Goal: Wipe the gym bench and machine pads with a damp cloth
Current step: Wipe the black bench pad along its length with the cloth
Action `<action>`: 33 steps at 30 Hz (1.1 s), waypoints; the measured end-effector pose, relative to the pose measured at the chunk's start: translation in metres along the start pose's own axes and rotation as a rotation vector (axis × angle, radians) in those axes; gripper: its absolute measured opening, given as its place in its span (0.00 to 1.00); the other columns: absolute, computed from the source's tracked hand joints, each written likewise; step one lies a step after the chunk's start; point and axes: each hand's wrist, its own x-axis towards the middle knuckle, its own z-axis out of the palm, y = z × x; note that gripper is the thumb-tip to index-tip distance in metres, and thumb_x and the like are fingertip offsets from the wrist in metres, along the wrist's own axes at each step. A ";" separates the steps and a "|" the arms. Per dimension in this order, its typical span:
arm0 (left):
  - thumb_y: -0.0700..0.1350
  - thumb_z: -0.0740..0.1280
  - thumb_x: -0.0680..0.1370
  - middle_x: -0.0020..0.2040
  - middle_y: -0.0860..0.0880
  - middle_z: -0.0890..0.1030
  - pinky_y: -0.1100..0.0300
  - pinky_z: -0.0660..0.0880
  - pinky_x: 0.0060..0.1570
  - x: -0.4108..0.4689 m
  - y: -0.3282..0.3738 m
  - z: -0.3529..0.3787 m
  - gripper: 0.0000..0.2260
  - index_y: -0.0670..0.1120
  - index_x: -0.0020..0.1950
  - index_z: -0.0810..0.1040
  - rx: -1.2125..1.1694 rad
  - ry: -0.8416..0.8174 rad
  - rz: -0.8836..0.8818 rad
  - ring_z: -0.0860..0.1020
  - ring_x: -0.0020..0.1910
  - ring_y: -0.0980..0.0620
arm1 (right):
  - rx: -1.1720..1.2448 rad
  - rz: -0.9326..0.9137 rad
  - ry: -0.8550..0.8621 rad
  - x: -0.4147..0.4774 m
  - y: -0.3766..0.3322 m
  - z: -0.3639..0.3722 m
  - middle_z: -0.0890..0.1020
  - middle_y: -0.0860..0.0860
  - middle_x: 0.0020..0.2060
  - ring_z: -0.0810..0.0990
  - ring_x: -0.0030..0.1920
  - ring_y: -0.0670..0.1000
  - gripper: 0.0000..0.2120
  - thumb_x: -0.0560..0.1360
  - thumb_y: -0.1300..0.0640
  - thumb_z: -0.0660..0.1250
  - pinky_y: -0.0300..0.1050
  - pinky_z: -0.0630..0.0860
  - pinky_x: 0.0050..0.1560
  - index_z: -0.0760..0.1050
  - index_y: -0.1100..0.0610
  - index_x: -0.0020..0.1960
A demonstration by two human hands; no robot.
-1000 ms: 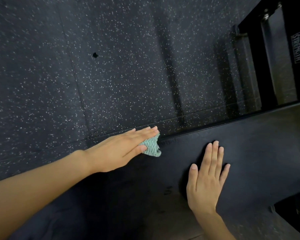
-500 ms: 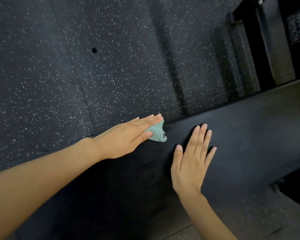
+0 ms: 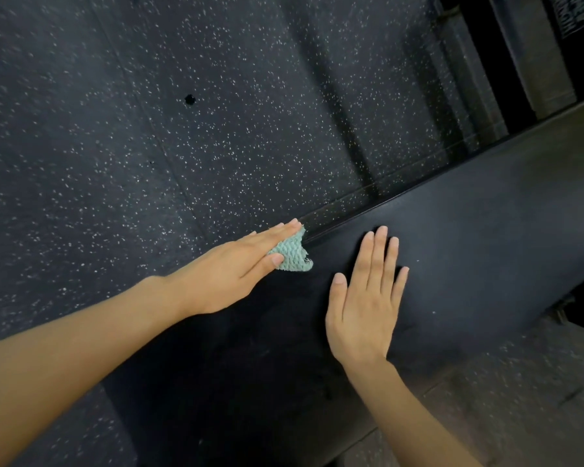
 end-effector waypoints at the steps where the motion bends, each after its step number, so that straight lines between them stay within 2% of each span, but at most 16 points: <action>1: 0.51 0.50 0.84 0.75 0.70 0.50 0.79 0.43 0.69 -0.001 -0.001 -0.001 0.23 0.61 0.78 0.48 0.000 -0.007 0.003 0.46 0.69 0.81 | -0.010 0.003 0.000 0.001 0.000 0.001 0.48 0.54 0.80 0.44 0.80 0.54 0.31 0.81 0.50 0.46 0.58 0.45 0.78 0.47 0.60 0.80; 5: 0.50 0.50 0.85 0.77 0.67 0.50 0.81 0.43 0.67 0.011 0.003 0.000 0.24 0.56 0.81 0.48 0.001 -0.010 0.020 0.45 0.66 0.84 | -0.025 0.007 0.008 0.001 0.000 0.002 0.48 0.54 0.80 0.44 0.80 0.53 0.31 0.81 0.50 0.45 0.57 0.44 0.78 0.47 0.60 0.80; 6: 0.49 0.50 0.86 0.78 0.66 0.50 0.79 0.44 0.69 0.017 0.007 0.000 0.24 0.56 0.81 0.48 -0.004 -0.006 0.028 0.46 0.68 0.82 | -0.019 0.011 0.010 0.001 -0.001 0.002 0.48 0.53 0.80 0.44 0.80 0.52 0.31 0.81 0.49 0.45 0.57 0.44 0.78 0.47 0.60 0.80; 9: 0.49 0.51 0.86 0.80 0.62 0.51 0.67 0.48 0.76 0.036 0.017 0.002 0.23 0.55 0.81 0.48 -0.025 0.019 0.045 0.51 0.76 0.67 | 0.001 0.020 0.020 0.001 -0.001 0.003 0.48 0.52 0.80 0.44 0.80 0.51 0.30 0.81 0.49 0.46 0.57 0.45 0.78 0.47 0.59 0.80; 11: 0.49 0.51 0.86 0.80 0.60 0.52 0.67 0.49 0.76 0.043 0.021 0.004 0.23 0.55 0.81 0.49 -0.047 0.032 0.048 0.52 0.77 0.64 | 0.010 0.017 0.032 0.001 0.000 0.003 0.49 0.52 0.80 0.45 0.80 0.51 0.30 0.81 0.49 0.46 0.57 0.45 0.78 0.48 0.59 0.80; 17: 0.50 0.51 0.86 0.79 0.62 0.54 0.72 0.51 0.72 0.024 0.006 -0.002 0.23 0.56 0.81 0.50 -0.053 -0.008 0.066 0.55 0.76 0.65 | 0.020 0.021 0.047 0.002 0.000 0.003 0.50 0.51 0.80 0.45 0.80 0.50 0.30 0.81 0.50 0.46 0.56 0.45 0.78 0.48 0.58 0.80; 21: 0.51 0.50 0.85 0.77 0.68 0.52 0.79 0.48 0.69 -0.015 -0.013 -0.006 0.23 0.60 0.80 0.50 -0.076 -0.024 0.038 0.52 0.73 0.74 | 0.025 0.025 0.053 0.002 0.000 0.003 0.50 0.51 0.80 0.45 0.80 0.50 0.30 0.80 0.50 0.46 0.56 0.44 0.78 0.49 0.58 0.80; 23: 0.53 0.50 0.84 0.76 0.70 0.52 0.79 0.48 0.69 -0.037 -0.023 -0.007 0.23 0.62 0.79 0.49 -0.086 -0.024 0.021 0.52 0.72 0.76 | 0.026 0.026 0.054 0.002 -0.001 0.003 0.50 0.51 0.80 0.45 0.80 0.49 0.30 0.80 0.49 0.46 0.55 0.44 0.78 0.48 0.58 0.80; 27: 0.54 0.49 0.83 0.76 0.73 0.50 0.77 0.47 0.70 -0.067 -0.035 -0.009 0.24 0.63 0.78 0.47 -0.072 -0.039 -0.018 0.50 0.73 0.75 | 0.018 0.020 0.054 0.002 -0.001 0.004 0.49 0.51 0.80 0.44 0.80 0.50 0.30 0.81 0.49 0.45 0.55 0.44 0.78 0.48 0.58 0.81; 33: 0.49 0.50 0.85 0.77 0.68 0.49 0.75 0.43 0.72 -0.056 -0.029 -0.005 0.22 0.60 0.77 0.47 -0.067 -0.018 -0.006 0.46 0.74 0.75 | 0.018 0.020 0.073 0.001 -0.001 0.004 0.50 0.52 0.80 0.45 0.80 0.50 0.30 0.80 0.50 0.46 0.56 0.44 0.78 0.48 0.58 0.80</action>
